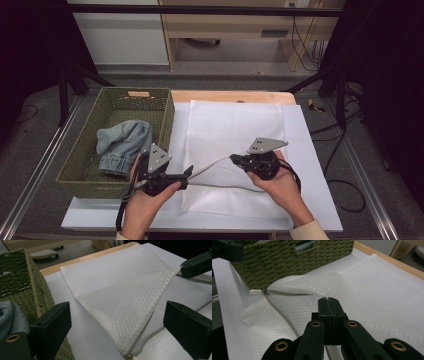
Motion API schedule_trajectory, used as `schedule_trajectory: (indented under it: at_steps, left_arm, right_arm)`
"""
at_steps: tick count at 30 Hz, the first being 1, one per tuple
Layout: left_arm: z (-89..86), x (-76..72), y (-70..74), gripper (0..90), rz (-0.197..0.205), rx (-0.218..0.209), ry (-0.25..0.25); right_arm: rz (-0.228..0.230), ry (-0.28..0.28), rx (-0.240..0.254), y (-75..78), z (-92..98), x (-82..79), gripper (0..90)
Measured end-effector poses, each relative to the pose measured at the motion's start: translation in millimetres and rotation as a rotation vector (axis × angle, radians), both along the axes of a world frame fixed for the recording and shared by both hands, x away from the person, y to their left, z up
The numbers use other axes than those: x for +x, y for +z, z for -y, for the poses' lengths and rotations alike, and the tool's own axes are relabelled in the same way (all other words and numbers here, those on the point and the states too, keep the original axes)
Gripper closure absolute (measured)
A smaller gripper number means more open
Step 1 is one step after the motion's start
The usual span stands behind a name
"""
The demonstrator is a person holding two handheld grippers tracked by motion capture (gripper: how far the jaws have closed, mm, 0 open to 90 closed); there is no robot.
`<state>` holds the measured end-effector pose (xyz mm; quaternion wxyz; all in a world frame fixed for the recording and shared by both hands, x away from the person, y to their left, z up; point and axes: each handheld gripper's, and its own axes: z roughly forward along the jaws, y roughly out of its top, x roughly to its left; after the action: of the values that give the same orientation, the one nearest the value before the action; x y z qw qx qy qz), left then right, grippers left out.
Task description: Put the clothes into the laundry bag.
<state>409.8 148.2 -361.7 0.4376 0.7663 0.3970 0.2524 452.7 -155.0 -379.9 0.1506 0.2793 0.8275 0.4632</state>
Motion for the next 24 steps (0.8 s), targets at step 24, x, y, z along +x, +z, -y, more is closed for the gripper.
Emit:
schedule_trajectory:
  at_steps: [24]
  left_arm:
    - [-74.9, 22.1, 39.9, 7.0, -0.123, 0.158, 0.098]
  right_arm:
    - [-0.019, -0.001, 0.036, -2.4, 7.5, 1.1, 90.0]
